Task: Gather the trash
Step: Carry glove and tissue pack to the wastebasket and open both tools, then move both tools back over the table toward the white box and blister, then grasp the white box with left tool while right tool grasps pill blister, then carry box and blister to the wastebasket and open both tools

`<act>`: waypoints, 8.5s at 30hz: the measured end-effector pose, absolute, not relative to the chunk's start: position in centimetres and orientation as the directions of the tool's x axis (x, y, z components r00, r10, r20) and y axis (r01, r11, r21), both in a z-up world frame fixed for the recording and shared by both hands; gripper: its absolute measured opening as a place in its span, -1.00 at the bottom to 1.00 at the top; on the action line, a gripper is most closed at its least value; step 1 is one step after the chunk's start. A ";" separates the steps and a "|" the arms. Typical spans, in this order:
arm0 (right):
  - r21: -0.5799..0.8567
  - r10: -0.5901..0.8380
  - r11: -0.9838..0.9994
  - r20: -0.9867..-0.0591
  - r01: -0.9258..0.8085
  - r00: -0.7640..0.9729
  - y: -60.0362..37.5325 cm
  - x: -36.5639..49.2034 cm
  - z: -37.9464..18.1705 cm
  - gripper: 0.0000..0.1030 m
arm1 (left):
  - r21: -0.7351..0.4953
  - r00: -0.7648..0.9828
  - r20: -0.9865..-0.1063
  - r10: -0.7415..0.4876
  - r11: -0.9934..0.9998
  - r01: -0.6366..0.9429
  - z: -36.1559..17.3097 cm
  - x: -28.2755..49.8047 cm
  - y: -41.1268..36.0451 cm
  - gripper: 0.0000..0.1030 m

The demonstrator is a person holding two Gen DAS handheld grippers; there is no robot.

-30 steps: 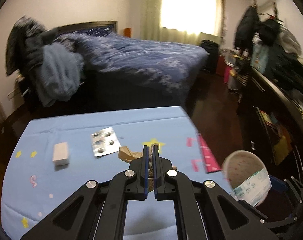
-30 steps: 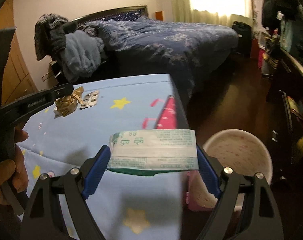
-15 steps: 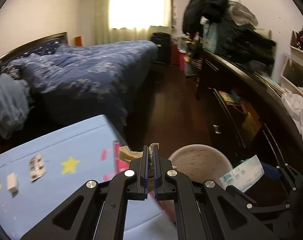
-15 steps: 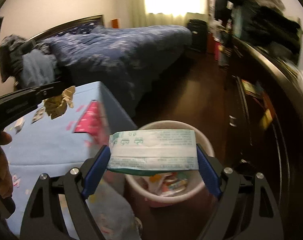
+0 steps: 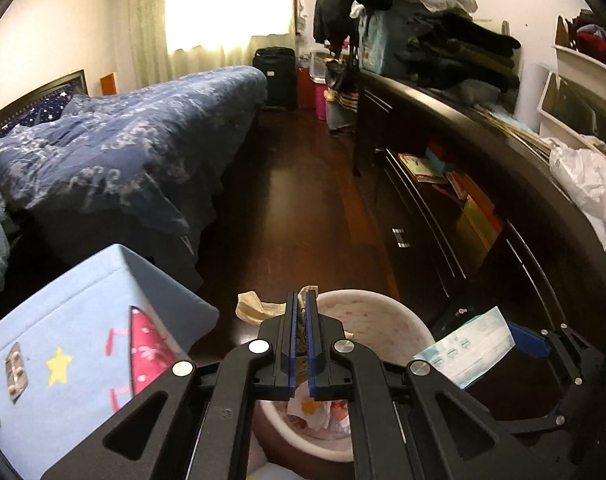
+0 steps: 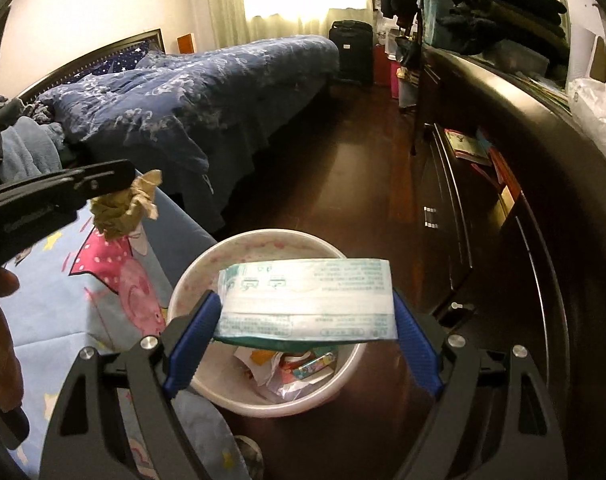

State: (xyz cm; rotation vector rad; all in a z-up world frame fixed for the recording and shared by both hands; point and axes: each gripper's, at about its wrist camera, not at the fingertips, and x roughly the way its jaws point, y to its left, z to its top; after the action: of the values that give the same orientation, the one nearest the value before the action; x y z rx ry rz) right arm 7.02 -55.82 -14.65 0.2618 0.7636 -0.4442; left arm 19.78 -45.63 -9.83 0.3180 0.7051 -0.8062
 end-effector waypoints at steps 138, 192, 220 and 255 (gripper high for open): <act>0.046 0.172 0.973 -0.796 -0.225 0.580 -20.0 34.2 -15.1 -0.54 | -0.110 0.683 -0.731 0.008 0.985 -0.130 -13.5 36.1 -0.7 -0.22; 0.191 0.095 0.980 -0.692 0.054 0.715 -41.1 12.4 -10.1 -0.54 | -0.077 0.664 -0.668 -0.337 0.918 0.389 -7.5 23.0 -24.4 -0.22; 0.316 -0.061 0.862 -0.711 0.396 0.700 -56.6 6.9 -15.5 -0.54 | -0.047 0.468 -0.740 -0.483 0.731 0.681 -12.9 19.9 -45.8 -0.22; 0.307 -0.085 0.843 -0.735 0.442 0.672 -57.9 9.2 -18.4 0.15 | -0.102 0.429 -0.788 -0.442 0.780 0.617 -14.8 22.8 -45.9 0.80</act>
State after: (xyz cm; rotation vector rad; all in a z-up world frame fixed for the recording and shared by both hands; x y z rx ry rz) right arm 9.20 -57.90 -18.43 0.4944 0.7833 -0.3109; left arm 22.77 -45.86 -14.79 0.2146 0.9121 -0.6677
